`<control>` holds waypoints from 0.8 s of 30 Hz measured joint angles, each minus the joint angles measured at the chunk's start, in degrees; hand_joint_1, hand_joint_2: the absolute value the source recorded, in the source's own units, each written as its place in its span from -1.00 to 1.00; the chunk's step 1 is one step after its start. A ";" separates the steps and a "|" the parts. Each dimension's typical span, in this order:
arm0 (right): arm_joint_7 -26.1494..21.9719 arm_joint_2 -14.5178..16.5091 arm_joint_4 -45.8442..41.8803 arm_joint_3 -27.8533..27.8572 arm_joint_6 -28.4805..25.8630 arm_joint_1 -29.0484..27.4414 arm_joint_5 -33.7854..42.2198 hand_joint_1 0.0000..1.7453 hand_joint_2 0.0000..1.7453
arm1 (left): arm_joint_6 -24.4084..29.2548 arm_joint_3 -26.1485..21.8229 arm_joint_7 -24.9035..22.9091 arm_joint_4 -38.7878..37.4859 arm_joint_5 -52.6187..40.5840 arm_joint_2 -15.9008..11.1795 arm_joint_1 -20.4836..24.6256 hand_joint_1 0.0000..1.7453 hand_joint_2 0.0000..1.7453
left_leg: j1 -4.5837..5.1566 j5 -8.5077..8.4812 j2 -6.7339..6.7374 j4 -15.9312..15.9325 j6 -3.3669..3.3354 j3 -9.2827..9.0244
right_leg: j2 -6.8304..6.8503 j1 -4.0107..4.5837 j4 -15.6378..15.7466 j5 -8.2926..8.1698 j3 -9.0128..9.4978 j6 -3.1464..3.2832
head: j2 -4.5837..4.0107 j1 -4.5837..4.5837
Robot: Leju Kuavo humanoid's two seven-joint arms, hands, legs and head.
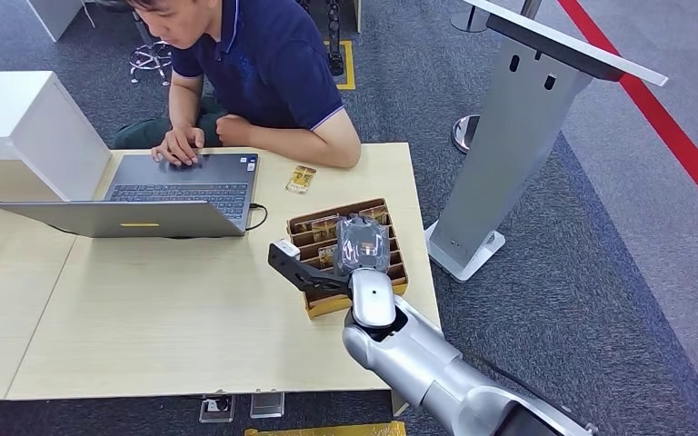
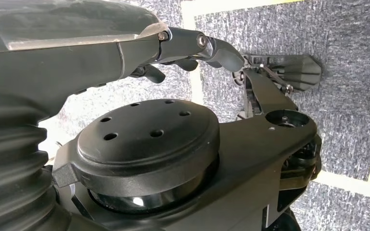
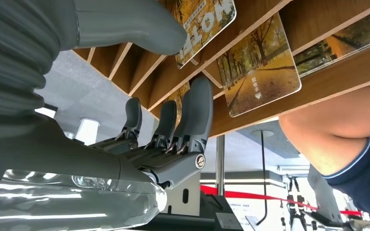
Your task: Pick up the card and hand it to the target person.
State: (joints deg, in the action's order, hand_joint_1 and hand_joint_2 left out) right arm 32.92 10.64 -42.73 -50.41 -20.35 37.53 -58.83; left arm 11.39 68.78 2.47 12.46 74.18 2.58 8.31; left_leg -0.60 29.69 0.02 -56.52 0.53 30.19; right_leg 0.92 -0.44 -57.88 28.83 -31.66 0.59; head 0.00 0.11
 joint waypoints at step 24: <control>0.83 0.01 -6.03 -1.57 0.92 -1.99 1.48 -0.09 1.00 | 0.28 -0.01 0.00 0.00 0.73 0.00 -0.39 -1.00 1.00 | 0.00 0.00 0.01 0.00 0.00 0.00 | 0.00 0.00 0.00 0.00 -0.01 0.00 | 0.00 0.00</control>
State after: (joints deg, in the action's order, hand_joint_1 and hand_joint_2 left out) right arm 33.74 10.65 -48.77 -51.99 -19.43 35.54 -57.35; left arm 11.67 68.77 2.47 12.46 74.90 2.58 7.93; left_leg -0.60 29.69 0.02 -56.52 0.54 30.19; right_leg 0.91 -0.44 -57.88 28.83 -31.67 0.59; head 0.00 0.11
